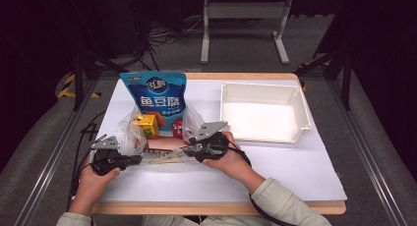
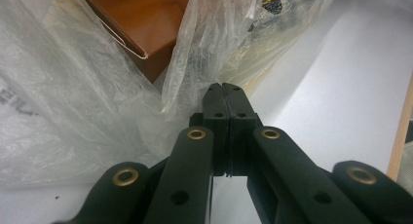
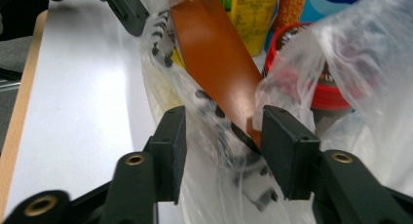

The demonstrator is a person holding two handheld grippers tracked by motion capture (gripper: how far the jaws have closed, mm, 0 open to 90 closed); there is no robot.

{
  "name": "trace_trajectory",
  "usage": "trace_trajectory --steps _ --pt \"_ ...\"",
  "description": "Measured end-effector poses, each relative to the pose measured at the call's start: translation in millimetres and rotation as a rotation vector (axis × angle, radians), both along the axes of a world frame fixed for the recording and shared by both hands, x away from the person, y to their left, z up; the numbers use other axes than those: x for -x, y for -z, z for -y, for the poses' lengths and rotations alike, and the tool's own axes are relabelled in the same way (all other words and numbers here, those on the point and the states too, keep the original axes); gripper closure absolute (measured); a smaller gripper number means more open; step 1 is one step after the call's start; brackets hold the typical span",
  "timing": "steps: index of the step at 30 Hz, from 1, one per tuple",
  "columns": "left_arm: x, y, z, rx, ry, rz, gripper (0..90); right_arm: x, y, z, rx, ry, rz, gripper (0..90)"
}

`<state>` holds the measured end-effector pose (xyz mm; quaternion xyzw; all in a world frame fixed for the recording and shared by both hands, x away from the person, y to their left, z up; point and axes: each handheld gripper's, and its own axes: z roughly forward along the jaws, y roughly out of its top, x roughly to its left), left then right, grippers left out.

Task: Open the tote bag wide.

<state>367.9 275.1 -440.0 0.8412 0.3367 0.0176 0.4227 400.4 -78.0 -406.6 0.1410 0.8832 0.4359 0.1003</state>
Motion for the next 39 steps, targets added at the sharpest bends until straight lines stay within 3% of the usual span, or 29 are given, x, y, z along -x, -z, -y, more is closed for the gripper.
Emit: trace_trajectory --steps 4,7,11,21,27,39 --pt "0.2 0.1 -0.3 0.002 0.0 -0.001 89.5 1.2 -0.6 7.1 -0.002 -0.003 -0.011 66.6" --pt "0.2 0.0 -0.1 0.002 0.003 0.0 89.5 3.6 -0.2 12.0 0.004 -0.022 -0.011 81.4" --pt "0.0 0.3 0.4 0.001 0.006 -0.004 89.5 6.1 1.8 14.7 0.02 -0.048 -0.024 87.7" --pt "-1.3 2.6 1.3 -0.009 0.009 -0.015 89.6 10.3 16.1 13.9 0.101 -0.06 -0.052 89.9" --pt "-4.5 7.3 3.5 -0.025 0.005 -0.047 89.7 6.1 27.7 11.7 0.152 -0.037 -0.079 89.9" --pt "-7.8 11.8 1.0 -0.025 -0.021 -0.09 89.6 1.8 35.2 12.7 0.156 -0.005 -0.097 89.8"
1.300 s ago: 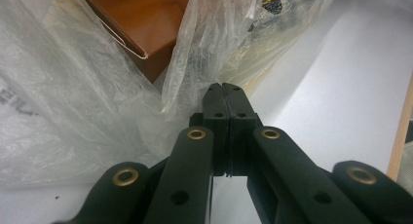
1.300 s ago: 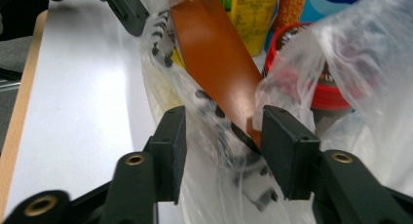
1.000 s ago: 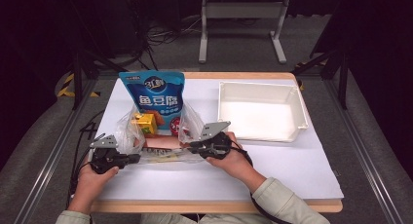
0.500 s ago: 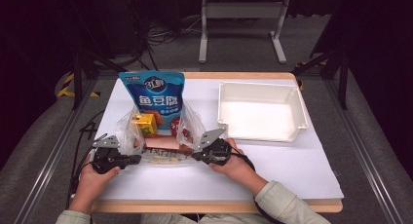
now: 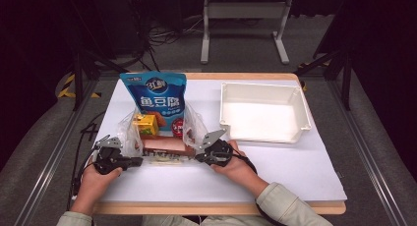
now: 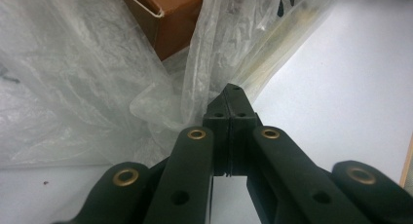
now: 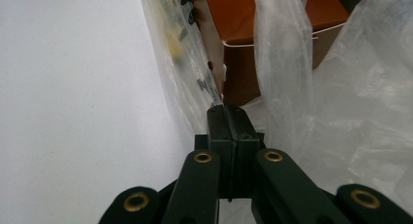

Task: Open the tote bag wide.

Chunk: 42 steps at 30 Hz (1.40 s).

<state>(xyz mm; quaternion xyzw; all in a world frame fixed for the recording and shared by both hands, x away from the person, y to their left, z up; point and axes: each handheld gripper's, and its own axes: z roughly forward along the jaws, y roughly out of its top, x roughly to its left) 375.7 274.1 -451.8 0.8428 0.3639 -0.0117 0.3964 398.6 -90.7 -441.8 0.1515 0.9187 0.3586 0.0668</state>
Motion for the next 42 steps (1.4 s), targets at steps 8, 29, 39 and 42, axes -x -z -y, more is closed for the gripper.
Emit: trace_trajectory --steps 8,29,39,42 --pt "23.3 -32.9 -2.6 0.059 0.025 0.174 78.3 -0.5 0.5 0.8 -0.009 0.006 -0.011 89.8" --pt "16.9 -47.9 15.8 -0.013 -0.16 0.306 85.8 -1.1 1.2 1.6 -0.02 0.007 -0.017 89.8" --pt "14.4 -33.0 -22.8 -0.039 -0.305 0.208 90.0 -0.7 1.2 1.7 -0.018 0.005 -0.016 89.8" --pt "8.6 -22.9 -25.8 -0.074 -0.312 0.154 90.0 -0.6 1.1 1.6 -0.017 0.004 -0.017 89.7"
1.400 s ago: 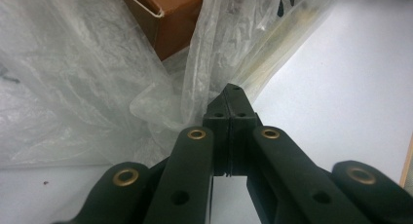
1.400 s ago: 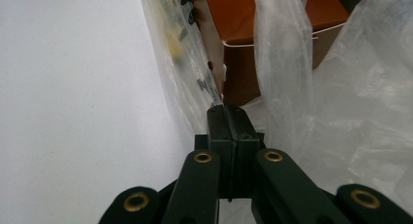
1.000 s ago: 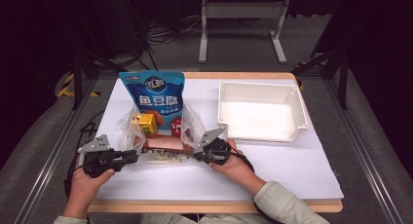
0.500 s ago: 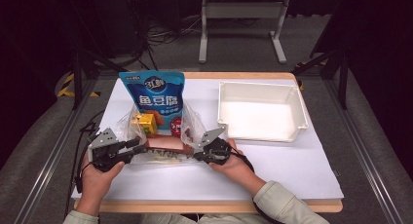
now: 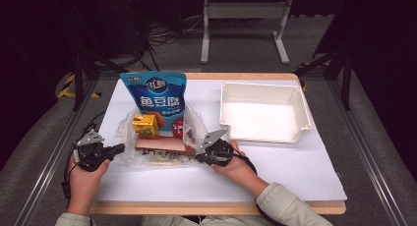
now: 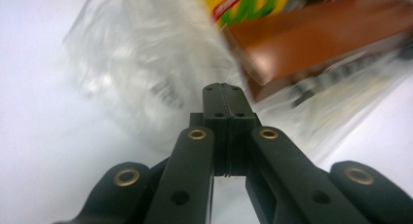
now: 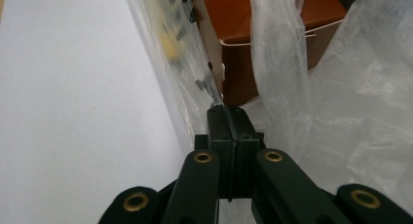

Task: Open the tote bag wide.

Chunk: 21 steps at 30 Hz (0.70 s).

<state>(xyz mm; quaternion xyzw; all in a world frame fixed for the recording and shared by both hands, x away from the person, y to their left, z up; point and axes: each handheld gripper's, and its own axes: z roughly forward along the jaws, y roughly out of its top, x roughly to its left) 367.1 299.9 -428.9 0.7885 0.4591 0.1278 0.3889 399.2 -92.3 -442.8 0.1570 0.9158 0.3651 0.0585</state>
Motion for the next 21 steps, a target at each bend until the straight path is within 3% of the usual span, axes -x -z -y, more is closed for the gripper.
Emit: trace_trajectory --steps 2,3,7,13,21 --pt "-1.4 2.3 0.2 -0.003 0.004 -0.017 90.0 0.2 0.0 -0.1 -0.001 -0.001 0.0 89.7" --pt "-6.2 9.5 3.8 -0.002 0.028 -0.06 90.0 0.6 0.0 -0.1 0.0 -0.002 -0.001 89.7" --pt "-12.0 15.9 7.2 -0.018 0.042 -0.097 90.0 1.5 -0.1 0.3 -0.002 -0.002 -0.002 89.7" --pt "-13.8 18.1 10.6 -0.02 0.063 -0.089 90.0 3.0 -2.6 1.7 -0.01 -0.004 0.001 85.9" --pt "-13.8 18.6 9.0 -0.01 0.067 -0.089 90.0 11.3 -39.2 8.8 -0.14 -0.047 0.029 69.6"
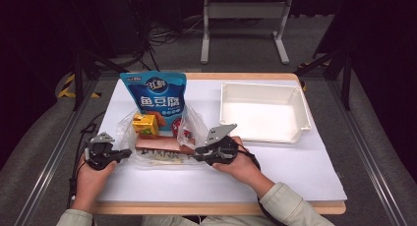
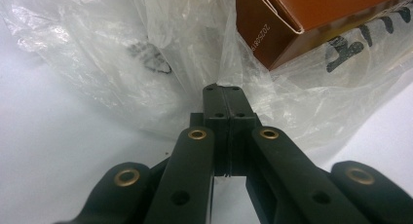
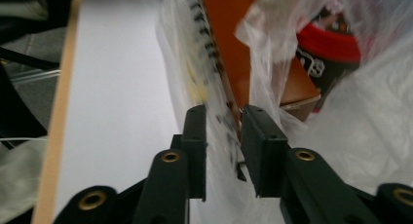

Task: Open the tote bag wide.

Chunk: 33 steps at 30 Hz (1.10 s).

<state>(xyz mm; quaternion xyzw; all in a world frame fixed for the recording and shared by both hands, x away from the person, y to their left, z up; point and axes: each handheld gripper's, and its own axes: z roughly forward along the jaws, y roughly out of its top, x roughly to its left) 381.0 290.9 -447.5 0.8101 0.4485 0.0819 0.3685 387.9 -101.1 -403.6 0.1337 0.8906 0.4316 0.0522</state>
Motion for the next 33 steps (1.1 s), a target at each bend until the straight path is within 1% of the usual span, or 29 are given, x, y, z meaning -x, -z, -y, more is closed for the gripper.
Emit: trace_trajectory --steps 2,4,5,6,9,10,12,13,15,19,21,22,23,24,25,26,27,28,30,31,33 --pt "0.3 -0.1 -0.1 0.001 -0.002 0.0 90.0 2.6 -8.7 2.0 -0.028 -0.001 0.018 67.4" --pt "0.3 -0.1 -0.1 0.002 -0.002 0.0 90.0 2.5 -18.1 5.2 -0.06 0.021 0.052 64.0" --pt "0.4 -0.2 0.0 0.001 -0.002 0.0 90.0 1.5 -21.7 7.1 -0.08 0.043 0.064 62.4" --pt "0.4 -0.2 0.0 0.001 -0.002 0.0 90.0 1.5 -21.7 7.1 -0.08 0.043 0.064 62.4" --pt "0.3 -0.3 0.1 0.0 -0.003 -0.001 90.0 -4.8 -30.4 13.1 -0.14 0.107 0.085 58.9" --pt "0.3 -0.3 0.2 0.0 -0.003 -0.001 90.0 -6.8 -32.0 13.5 -0.148 0.121 0.09 58.5" --pt "0.1 -0.3 0.1 -0.003 0.0 0.0 90.0 -10.7 -35.1 11.6 -0.158 0.137 0.104 56.2" --pt "0.0 -0.4 0.2 -0.004 0.001 0.0 90.0 -10.7 -35.1 11.6 -0.158 0.137 0.104 56.2" --pt "0.0 -0.2 0.0 -0.001 0.002 0.0 90.0 -14.8 -37.1 5.3 -0.163 0.145 0.114 53.7" --pt "0.3 0.0 -0.2 0.003 0.001 -0.001 90.0 -21.3 -37.0 -10.0 -0.15 0.158 0.127 47.7" --pt "0.6 0.0 -0.5 0.005 0.003 -0.001 90.0 -24.8 -36.1 -17.7 -0.131 0.164 0.148 46.7" --pt "0.7 0.0 -0.7 0.005 0.004 -0.001 90.0 -26.1 -35.6 -20.6 -0.118 0.172 0.162 47.4" --pt "0.7 0.1 -0.7 0.004 0.005 0.0 90.0 -27.9 -34.7 -23.3 -0.099 0.185 0.18 51.0" --pt "0.9 0.0 -0.6 0.003 0.005 0.0 90.0 -28.8 -34.2 -23.6 -0.092 0.197 0.194 57.0" --pt "1.0 -0.2 -0.6 0.0 0.007 -0.001 90.0 -30.9 -33.1 -23.2 -0.077 0.227 0.211 62.5" --pt "1.0 -0.2 -0.6 0.0 0.007 -0.001 90.0 -33.0 -31.9 -22.1 -0.072 0.241 0.206 69.3" --pt "1.3 -0.2 -0.4 0.002 0.007 -0.004 90.0 -33.0 -31.9 -22.1 -0.072 0.241 0.206 69.3" --pt "1.1 -0.1 -0.7 0.0 0.009 -0.001 90.0 -34.9 -30.2 -19.7 -0.074 0.252 0.203 77.6" --pt "1.0 0.2 -1.0 0.005 0.007 -0.001 90.0 -36.2 -27.7 -15.6 -0.059 0.272 0.204 87.7" --pt "0.9 0.3 -1.0 0.007 0.007 -0.002 90.0 -36.7 -26.6 -13.4 -0.053 0.281 0.207 89.6" --pt "0.9 0.2 -1.0 0.007 0.006 -0.002 90.0 -38.1 -24.7 -7.8 -0.03 0.304 0.216 89.8"
